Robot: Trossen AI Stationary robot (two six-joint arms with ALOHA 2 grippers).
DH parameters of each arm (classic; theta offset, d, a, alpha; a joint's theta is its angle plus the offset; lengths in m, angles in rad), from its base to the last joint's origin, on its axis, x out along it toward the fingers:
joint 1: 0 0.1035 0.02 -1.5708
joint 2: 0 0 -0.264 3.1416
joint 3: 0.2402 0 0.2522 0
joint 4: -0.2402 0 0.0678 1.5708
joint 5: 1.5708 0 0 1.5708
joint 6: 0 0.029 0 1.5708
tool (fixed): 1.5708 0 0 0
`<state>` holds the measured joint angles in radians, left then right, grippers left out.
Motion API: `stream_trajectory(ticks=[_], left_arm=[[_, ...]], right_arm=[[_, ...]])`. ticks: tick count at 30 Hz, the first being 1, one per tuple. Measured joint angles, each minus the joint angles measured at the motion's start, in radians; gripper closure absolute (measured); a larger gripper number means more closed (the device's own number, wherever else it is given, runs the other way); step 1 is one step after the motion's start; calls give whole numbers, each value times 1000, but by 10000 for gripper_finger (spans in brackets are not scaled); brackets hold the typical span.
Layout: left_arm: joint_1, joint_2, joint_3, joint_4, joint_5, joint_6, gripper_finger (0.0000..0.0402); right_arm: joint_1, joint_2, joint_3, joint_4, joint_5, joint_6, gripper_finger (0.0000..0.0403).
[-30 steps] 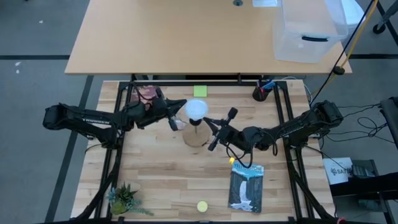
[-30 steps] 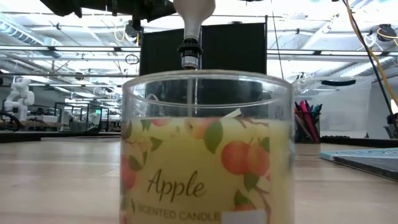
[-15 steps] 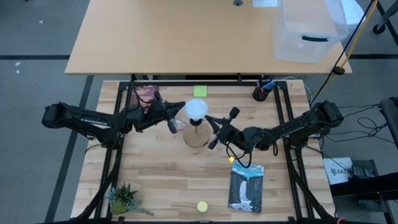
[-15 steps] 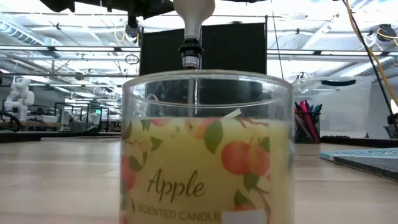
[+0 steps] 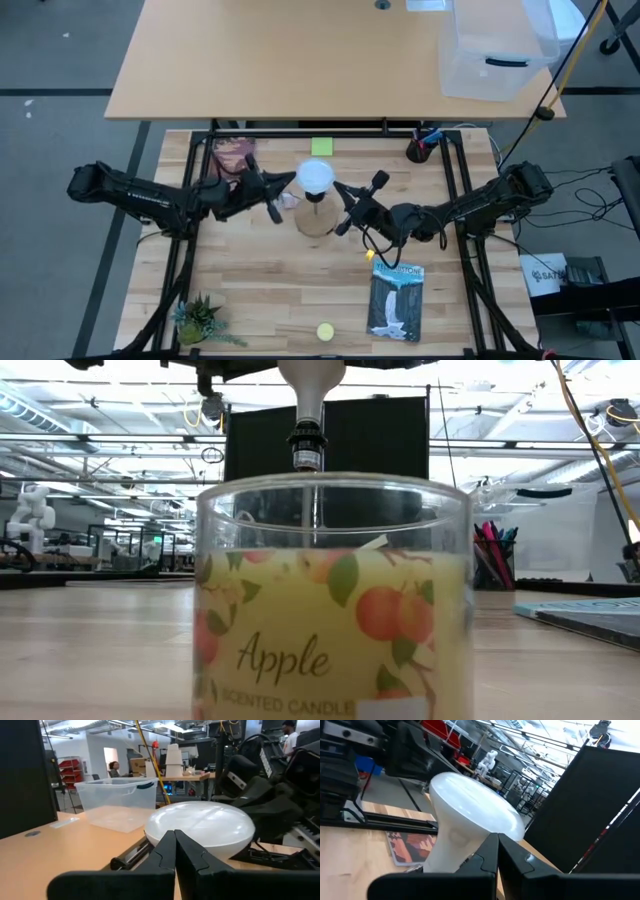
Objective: Screw lightbulb
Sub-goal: Remove the lightbulb from the lamp
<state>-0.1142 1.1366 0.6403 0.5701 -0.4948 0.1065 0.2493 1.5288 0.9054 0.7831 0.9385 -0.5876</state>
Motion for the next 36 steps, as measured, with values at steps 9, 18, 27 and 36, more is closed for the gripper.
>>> stream_trajectory(ticks=[9, 18, 27, 36], left_arm=[[-53, 2, 0, -2, 24, -15, 401], [-105, 4, -2, 3, 9, -25, 402], [-131, -26, -3, -10, -57, 34, 402], [-63, -83, -2, -26, -135, 105, 402]], right_arm=[[-15, 1, 0, -1, 33, -2, 403], [-43, 5, 0, -4, -24, -1, 403], [-36, 4, 0, -92, 0, 173, 403], [-18, 4, 0, -234, -42, 374, 403]])
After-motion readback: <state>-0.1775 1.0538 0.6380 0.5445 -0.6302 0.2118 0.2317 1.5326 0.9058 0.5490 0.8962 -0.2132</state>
